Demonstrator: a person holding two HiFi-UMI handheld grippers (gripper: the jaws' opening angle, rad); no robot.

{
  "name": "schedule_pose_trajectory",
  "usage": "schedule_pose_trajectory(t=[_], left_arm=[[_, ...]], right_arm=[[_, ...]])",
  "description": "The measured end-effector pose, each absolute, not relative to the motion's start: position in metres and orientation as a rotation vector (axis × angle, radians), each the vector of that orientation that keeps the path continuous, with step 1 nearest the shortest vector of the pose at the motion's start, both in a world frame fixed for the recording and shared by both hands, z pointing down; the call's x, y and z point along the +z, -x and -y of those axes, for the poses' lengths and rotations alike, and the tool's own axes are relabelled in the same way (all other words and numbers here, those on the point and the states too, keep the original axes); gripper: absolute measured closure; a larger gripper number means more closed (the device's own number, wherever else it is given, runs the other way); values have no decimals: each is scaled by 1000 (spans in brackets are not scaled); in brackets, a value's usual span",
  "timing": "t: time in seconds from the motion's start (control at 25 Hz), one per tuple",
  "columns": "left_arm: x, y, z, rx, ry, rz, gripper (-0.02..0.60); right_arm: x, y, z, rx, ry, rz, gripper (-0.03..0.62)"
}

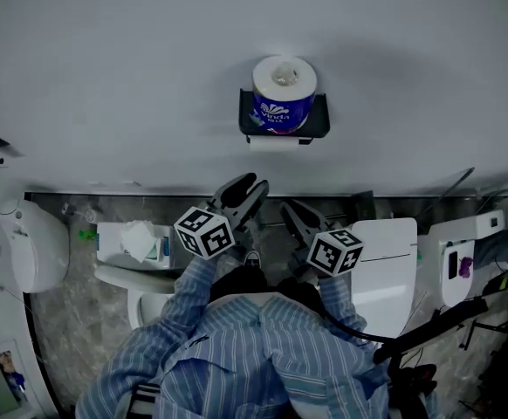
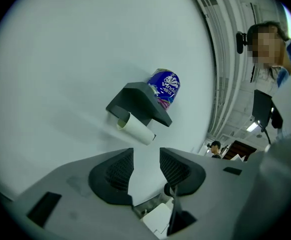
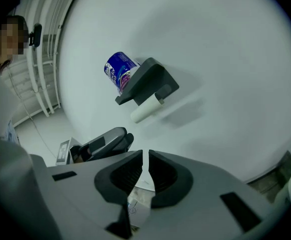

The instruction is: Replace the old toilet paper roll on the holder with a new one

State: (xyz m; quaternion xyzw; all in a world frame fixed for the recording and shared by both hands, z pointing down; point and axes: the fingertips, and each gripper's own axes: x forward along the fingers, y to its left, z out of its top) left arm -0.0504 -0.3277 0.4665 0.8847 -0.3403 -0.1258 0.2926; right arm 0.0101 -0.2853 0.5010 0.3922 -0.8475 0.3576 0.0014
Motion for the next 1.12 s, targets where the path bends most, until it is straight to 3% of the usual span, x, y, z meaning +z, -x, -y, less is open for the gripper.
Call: schedule_pose_trajectory(t=[0.24, 0.44, 0.92, 1.04, 1.12], left_arm=[[463, 46, 361, -464, -2246, 785, 356], [457, 46, 382, -630, -2109, 705, 334], [453, 31, 403, -725, -2042, 734, 341], [457, 31, 404, -747, -2015, 767, 417], [456, 29, 405, -779, -1991, 777, 420]], right_arm=[[509, -10, 291, 1134, -1282, 2614, 572], [517, -11, 291, 1159, -1296, 2588, 572], [511, -38, 301, 1148, -1242, 2580, 572], [511, -46, 304, 1147, -1234, 2577, 572], [511, -52, 306, 1149, -1228, 2575, 572]])
